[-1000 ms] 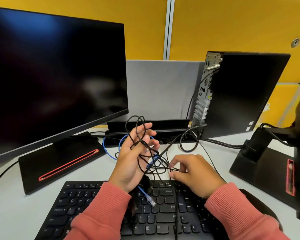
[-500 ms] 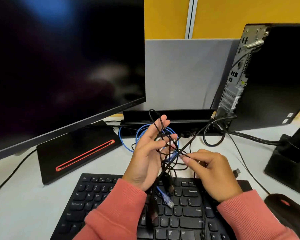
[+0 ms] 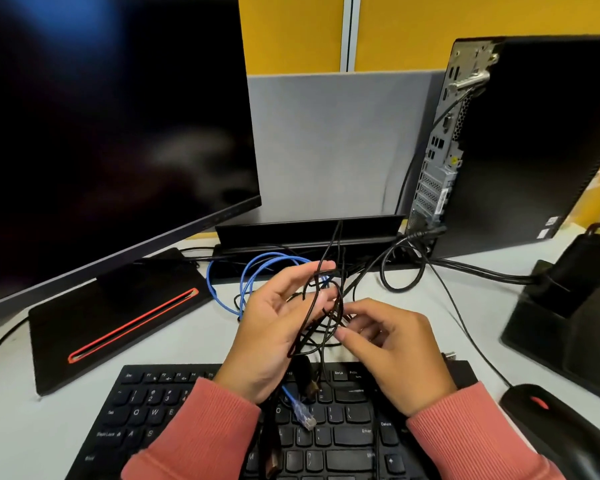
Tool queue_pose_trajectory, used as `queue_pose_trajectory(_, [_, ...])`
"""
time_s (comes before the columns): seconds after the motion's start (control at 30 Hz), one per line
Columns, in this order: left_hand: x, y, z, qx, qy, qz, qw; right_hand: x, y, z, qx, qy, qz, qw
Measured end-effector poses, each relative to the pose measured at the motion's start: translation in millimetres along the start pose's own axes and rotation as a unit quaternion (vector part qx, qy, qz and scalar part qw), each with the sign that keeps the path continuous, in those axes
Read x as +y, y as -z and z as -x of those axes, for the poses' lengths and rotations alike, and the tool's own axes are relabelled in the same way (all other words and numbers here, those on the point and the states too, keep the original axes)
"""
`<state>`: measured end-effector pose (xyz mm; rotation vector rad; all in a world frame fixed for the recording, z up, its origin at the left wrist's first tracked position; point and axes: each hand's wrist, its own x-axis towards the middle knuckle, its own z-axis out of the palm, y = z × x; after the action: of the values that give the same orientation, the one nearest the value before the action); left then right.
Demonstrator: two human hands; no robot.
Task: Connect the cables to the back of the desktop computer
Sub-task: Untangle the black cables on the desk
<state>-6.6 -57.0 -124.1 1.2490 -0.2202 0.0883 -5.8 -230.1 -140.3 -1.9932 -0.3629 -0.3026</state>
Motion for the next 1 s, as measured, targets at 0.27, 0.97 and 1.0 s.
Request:
queue_pose_trajectory(0.27, [-5.7, -1.8, 2.6, 0.046, -0.029, -0.068, 0.996, -16.7, 13.6, -3.3, 0.071, 0.047, -0.045, 0.995])
queue_pose_trajectory(0.97, [13.8, -15.3, 4.4, 0.009, -0.111, -0.132, 0.985, -47.8, 65.6, -76.4, 0.3, -0.148, -0.383, 0.861])
queue_pose_trajectory(1.0, [18.8, -16.0, 4.3, 0.013, -0.122, -0.124, 0.985, -44.4, 66.2, -74.2, 0.275, -0.179, -0.386, 0.862])
